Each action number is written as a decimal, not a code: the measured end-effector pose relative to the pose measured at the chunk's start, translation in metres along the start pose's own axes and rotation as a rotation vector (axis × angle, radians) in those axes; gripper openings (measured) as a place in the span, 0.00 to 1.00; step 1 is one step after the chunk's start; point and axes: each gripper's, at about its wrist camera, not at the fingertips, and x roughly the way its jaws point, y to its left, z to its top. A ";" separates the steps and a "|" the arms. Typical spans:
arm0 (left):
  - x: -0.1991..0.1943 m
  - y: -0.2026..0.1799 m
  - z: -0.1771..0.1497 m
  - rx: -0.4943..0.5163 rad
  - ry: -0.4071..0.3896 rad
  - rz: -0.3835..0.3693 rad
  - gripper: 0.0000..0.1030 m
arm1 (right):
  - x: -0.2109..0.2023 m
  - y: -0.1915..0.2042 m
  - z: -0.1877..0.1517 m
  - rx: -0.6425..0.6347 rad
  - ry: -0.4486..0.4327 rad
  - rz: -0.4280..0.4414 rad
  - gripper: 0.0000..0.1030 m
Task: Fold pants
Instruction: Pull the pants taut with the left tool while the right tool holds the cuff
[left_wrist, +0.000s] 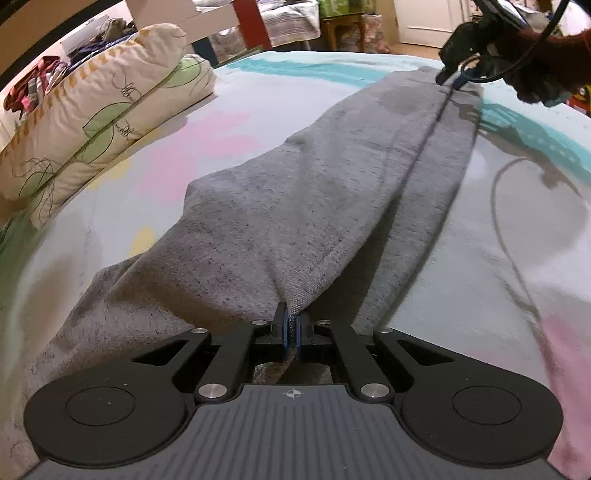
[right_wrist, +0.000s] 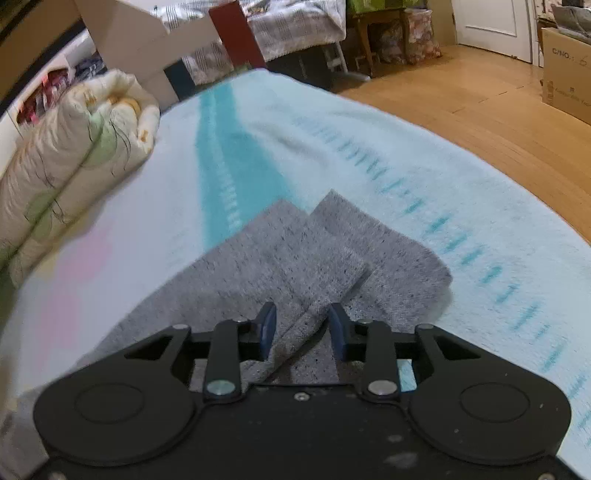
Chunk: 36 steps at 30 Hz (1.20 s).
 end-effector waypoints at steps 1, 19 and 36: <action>0.001 0.001 0.002 -0.005 0.003 0.000 0.03 | 0.004 0.002 0.001 -0.004 0.005 -0.011 0.35; -0.030 0.021 0.015 -0.097 -0.133 0.055 0.03 | -0.047 0.037 0.024 -0.135 -0.204 0.099 0.01; -0.026 0.012 0.005 -0.104 -0.088 0.010 0.03 | 0.003 -0.017 0.006 0.013 -0.010 -0.055 0.31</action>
